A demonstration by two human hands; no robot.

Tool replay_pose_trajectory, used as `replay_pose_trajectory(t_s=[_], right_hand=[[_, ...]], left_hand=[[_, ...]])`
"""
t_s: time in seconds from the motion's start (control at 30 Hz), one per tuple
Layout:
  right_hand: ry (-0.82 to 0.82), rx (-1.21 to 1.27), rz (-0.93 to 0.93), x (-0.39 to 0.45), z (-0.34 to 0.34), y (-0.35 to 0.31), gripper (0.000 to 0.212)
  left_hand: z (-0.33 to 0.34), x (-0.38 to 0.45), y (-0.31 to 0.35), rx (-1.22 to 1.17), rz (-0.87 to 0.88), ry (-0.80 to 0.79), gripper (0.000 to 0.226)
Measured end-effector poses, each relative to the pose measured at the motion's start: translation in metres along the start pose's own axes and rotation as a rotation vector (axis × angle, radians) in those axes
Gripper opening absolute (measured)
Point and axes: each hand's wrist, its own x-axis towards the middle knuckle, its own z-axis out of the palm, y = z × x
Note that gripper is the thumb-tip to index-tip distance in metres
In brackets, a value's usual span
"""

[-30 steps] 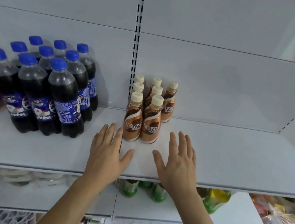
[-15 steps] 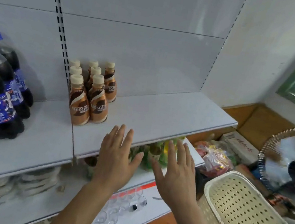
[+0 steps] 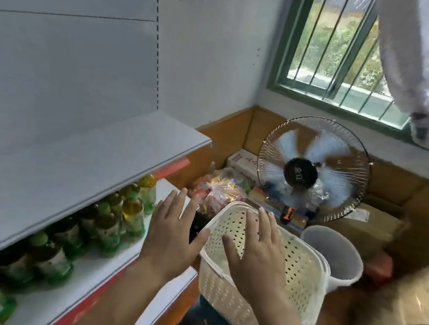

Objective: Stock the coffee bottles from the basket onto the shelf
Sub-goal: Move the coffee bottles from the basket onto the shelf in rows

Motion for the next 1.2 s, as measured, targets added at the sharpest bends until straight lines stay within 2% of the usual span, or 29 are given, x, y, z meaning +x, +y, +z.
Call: replay_pose_trajectory(t_s=[0.1, 0.43, 0.6, 0.77, 1.0, 1.2], right_hand=[[0.031, 0.017, 0.09, 0.003, 0.004, 0.052, 0.086], [-0.147, 0.01, 0.383, -0.013, 0.055, 0.159, 0.091], [-0.296, -0.042, 0.443, -0.005, 0.084, 0.188, 0.101], [-0.412, -0.035, 0.556, 0.016, 0.116, 0.209, 0.085], [-0.568, -0.014, 0.663, 0.027, 0.175, 0.223, 0.081], [-0.685, -0.044, 0.719, 0.027, 0.222, 0.244, 0.073]], left_hand=[[0.032, 0.022, 0.032, -0.017, 0.07, -0.078, 0.093], [0.135, 0.061, 0.072, 0.044, 0.169, -0.34, 0.081], [0.189, 0.087, 0.067, 0.076, 0.189, -0.506, 0.08], [0.242, 0.12, 0.056, 0.099, 0.27, -0.66, 0.081], [0.313, 0.149, 0.04, 0.178, 0.401, -0.837, 0.09], [0.383, 0.144, 0.027, 0.21, 0.426, -1.062, 0.096]])
